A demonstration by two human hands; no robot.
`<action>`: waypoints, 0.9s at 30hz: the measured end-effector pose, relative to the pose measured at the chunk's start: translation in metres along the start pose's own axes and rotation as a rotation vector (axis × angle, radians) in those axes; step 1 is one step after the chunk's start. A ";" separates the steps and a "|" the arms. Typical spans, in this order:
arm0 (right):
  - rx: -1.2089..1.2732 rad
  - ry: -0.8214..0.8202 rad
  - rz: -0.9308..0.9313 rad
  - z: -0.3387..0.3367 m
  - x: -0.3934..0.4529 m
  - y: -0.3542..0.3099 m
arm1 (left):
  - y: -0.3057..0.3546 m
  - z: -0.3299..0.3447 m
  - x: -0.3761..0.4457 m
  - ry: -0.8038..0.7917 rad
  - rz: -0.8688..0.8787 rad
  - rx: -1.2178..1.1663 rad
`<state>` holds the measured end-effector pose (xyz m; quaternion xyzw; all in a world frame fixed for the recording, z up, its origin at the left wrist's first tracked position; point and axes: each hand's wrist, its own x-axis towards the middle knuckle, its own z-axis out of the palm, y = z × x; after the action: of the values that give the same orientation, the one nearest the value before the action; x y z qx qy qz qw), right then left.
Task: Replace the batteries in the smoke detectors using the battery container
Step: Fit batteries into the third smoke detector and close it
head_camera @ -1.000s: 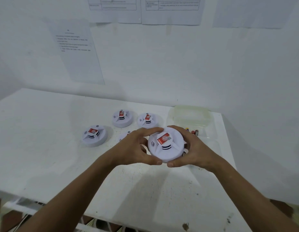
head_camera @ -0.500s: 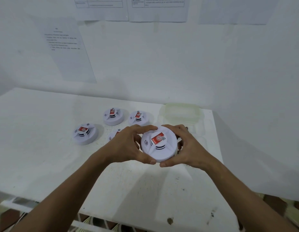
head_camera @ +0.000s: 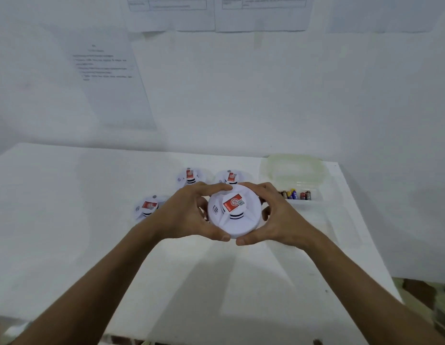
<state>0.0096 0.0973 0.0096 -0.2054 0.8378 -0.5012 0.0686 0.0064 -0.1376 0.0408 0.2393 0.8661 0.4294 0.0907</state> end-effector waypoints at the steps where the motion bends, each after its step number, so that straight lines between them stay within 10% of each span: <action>1: 0.003 0.004 0.004 0.007 0.006 -0.004 | -0.004 -0.009 -0.002 -0.005 0.004 0.007; 27: 0.033 0.078 -0.028 0.093 0.129 -0.055 | -0.091 -0.138 -0.014 0.073 -0.028 -0.001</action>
<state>-0.0626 -0.0545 0.0241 -0.1965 0.8285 -0.5234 0.0323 -0.0615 -0.2879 0.0535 0.2112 0.8720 0.4369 0.0650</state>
